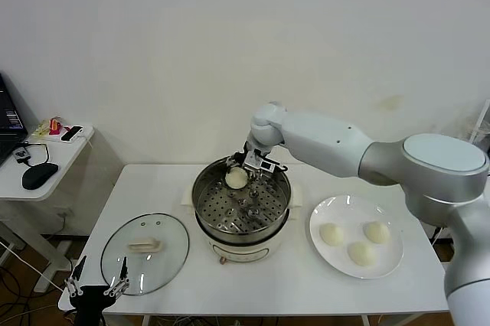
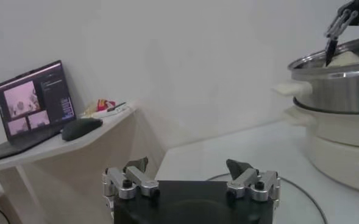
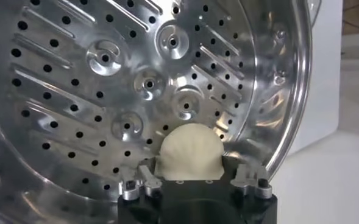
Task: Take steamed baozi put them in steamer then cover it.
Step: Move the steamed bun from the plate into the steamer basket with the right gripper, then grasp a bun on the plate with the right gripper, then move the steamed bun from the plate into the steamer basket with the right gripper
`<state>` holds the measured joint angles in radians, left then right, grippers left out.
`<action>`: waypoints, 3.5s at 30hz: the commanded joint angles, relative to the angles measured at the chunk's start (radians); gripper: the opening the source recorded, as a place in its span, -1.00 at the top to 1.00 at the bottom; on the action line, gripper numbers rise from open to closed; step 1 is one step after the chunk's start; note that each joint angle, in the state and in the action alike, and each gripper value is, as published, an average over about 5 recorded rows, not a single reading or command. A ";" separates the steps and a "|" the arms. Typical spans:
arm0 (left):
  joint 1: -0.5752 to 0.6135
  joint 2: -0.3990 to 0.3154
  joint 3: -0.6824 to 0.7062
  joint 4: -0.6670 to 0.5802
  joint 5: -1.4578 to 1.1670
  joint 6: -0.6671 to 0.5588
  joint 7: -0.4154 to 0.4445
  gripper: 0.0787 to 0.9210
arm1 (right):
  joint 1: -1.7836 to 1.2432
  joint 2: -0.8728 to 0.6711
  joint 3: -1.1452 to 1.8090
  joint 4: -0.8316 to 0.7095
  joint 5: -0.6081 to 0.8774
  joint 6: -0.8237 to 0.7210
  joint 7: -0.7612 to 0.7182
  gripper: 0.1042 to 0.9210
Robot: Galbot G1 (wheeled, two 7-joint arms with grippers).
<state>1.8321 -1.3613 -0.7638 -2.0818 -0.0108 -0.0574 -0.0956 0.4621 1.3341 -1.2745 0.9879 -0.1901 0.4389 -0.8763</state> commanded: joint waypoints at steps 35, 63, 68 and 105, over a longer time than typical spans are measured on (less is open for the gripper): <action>-0.066 0.087 0.004 -0.010 -0.041 0.033 0.010 -0.77 | -0.073 -0.892 0.043 0.679 0.294 -0.739 -0.058 -0.76; -0.067 0.091 -0.024 0.003 -0.041 0.048 0.009 -0.77 | -0.506 -0.658 0.350 0.389 0.122 -0.701 -0.041 -0.76; -0.066 0.091 -0.030 0.006 -0.041 0.048 0.009 -0.77 | -0.515 -0.629 0.354 0.363 0.113 -0.702 -0.041 -0.76; -0.071 0.091 -0.019 -0.010 -0.040 0.052 0.008 -0.77 | 0.039 -0.745 0.177 0.528 0.359 -0.757 -0.139 -0.28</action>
<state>1.7597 -1.2698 -0.7832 -2.0924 -0.0507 -0.0060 -0.0879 0.2196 0.6211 -1.0073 1.4458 0.0361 -0.3021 -1.0055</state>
